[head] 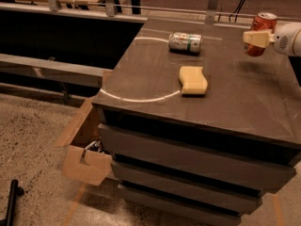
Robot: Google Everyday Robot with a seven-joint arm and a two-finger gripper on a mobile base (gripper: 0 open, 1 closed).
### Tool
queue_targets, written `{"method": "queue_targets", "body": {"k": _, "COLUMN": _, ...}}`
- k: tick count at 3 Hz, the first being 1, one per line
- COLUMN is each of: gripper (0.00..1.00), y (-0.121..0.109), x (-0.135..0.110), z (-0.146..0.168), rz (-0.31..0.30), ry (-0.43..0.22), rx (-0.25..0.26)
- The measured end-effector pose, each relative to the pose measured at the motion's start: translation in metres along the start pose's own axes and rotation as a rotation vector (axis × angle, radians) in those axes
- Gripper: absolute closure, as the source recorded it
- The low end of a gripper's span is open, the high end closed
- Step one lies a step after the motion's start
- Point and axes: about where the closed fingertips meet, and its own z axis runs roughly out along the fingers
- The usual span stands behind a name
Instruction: Move coke can near sponge
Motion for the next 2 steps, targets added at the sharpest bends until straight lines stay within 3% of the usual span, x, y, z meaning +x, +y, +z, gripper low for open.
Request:
{"method": "queue_targets", "body": {"k": 1, "gripper": 1.0, "y": 0.027, "x": 0.009, "z": -0.024, "rz": 0.022, "ry": 0.048, "rx": -0.085}}
{"method": "queue_targets", "body": {"k": 2, "gripper": 1.0, "y": 0.048, "x": 0.022, "z": -0.039, "rz": 0.025, "ry": 0.056, "rx": -0.154}}
